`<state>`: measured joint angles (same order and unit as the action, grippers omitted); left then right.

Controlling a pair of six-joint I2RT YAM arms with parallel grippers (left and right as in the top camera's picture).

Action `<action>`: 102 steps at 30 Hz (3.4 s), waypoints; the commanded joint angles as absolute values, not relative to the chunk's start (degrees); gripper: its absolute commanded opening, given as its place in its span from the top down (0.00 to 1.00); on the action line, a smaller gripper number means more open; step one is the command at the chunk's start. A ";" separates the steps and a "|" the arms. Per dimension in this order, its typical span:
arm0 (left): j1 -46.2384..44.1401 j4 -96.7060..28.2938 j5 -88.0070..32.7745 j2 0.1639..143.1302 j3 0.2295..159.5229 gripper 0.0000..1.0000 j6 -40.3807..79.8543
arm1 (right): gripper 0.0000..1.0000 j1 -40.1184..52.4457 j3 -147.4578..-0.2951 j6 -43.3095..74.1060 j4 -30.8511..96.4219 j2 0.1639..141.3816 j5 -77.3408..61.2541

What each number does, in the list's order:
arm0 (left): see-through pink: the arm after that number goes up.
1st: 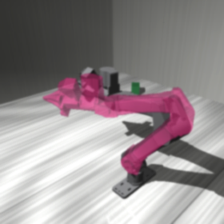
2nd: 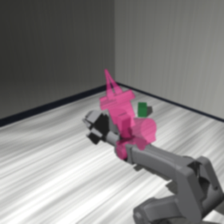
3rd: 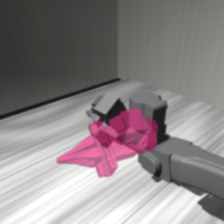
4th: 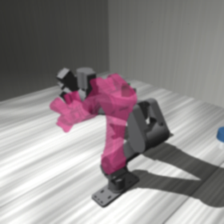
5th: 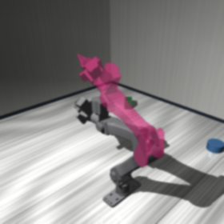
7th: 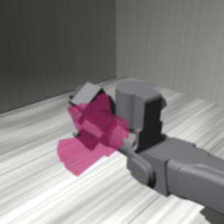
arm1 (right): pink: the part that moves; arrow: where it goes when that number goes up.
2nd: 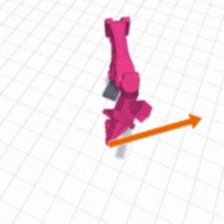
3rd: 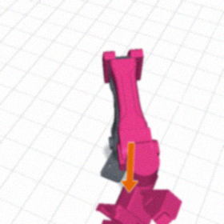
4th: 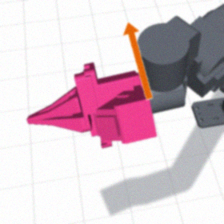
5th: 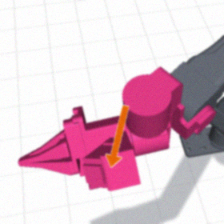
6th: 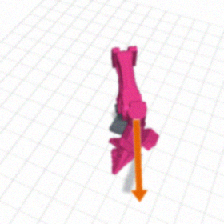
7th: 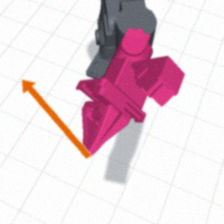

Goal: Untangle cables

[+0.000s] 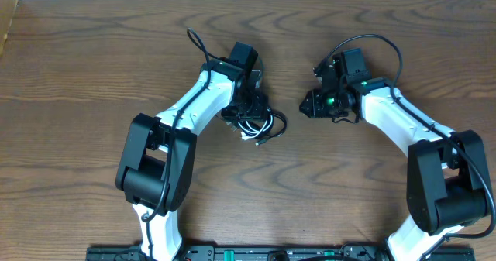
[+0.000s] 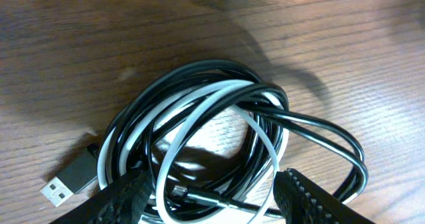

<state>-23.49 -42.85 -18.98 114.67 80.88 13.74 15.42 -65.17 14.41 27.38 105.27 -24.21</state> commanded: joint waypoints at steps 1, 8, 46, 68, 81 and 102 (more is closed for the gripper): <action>-23.55 -43.16 -16.80 115.52 79.92 0.36 15.31 | 0.59 17.04 -65.34 13.63 27.44 106.08 -26.72; -23.31 -43.88 -19.53 114.85 81.43 0.32 14.68 | 0.54 20.75 -63.94 13.63 25.65 106.15 -26.70; -22.48 -33.01 -10.44 111.57 71.83 0.57 23.24 | 0.88 25.82 -63.94 14.76 22.24 107.98 -23.90; -22.48 -32.34 -10.41 111.57 71.68 0.75 22.98 | 0.70 25.82 -63.94 14.74 21.63 107.98 -23.88; -21.26 -31.81 -17.52 111.55 71.70 0.92 9.50 | 0.74 24.12 -63.94 11.68 20.34 107.98 -22.24; -11.75 -32.23 -53.56 111.55 71.75 0.92 -1.48 | 0.63 13.19 -63.94 2.72 21.63 107.98 -47.55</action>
